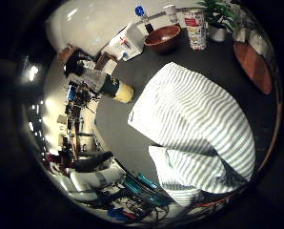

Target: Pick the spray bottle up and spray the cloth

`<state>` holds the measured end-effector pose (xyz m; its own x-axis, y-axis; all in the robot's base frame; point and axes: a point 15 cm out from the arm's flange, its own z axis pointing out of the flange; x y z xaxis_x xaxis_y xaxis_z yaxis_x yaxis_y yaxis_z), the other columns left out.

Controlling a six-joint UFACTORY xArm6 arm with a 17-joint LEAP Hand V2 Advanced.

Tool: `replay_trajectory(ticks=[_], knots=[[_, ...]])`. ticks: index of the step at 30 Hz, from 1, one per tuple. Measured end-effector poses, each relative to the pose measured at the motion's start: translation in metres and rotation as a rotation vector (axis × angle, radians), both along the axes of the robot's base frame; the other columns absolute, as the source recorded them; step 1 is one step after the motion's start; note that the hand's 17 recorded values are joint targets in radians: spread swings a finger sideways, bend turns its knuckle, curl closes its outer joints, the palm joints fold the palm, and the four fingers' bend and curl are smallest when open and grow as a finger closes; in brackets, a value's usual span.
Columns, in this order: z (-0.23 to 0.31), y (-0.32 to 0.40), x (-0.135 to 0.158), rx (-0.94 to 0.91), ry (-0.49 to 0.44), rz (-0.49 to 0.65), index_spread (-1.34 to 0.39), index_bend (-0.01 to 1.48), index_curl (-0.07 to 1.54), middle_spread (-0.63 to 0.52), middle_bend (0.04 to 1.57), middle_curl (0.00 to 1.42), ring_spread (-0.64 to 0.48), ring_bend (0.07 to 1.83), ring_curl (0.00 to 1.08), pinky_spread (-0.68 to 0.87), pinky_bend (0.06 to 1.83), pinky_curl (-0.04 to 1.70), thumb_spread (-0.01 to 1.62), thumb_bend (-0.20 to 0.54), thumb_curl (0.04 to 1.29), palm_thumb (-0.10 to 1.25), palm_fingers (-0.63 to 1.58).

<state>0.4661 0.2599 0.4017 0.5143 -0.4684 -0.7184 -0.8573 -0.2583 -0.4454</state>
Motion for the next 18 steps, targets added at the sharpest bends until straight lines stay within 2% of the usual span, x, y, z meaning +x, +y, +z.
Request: replay_trajectory(ticks=[9, 18], knots=[[-0.016, -0.038, -0.05, -0.137, -0.001, -0.02, -0.26, 0.2, 0.38, 0.14, 0.18, 0.26, 0.22, 0.19, 0.23, 0.5, 0.41, 0.28, 1.17, -0.019, 0.37, 0.63, 0.21], [-0.006, -0.089, -0.054, -0.262, -0.07, -0.079, -0.27, 0.2, 0.39, 0.14, 0.18, 0.26, 0.22, 0.19, 0.22, 0.51, 0.39, 0.28, 1.16, -0.019, 0.37, 0.64, 0.23]])
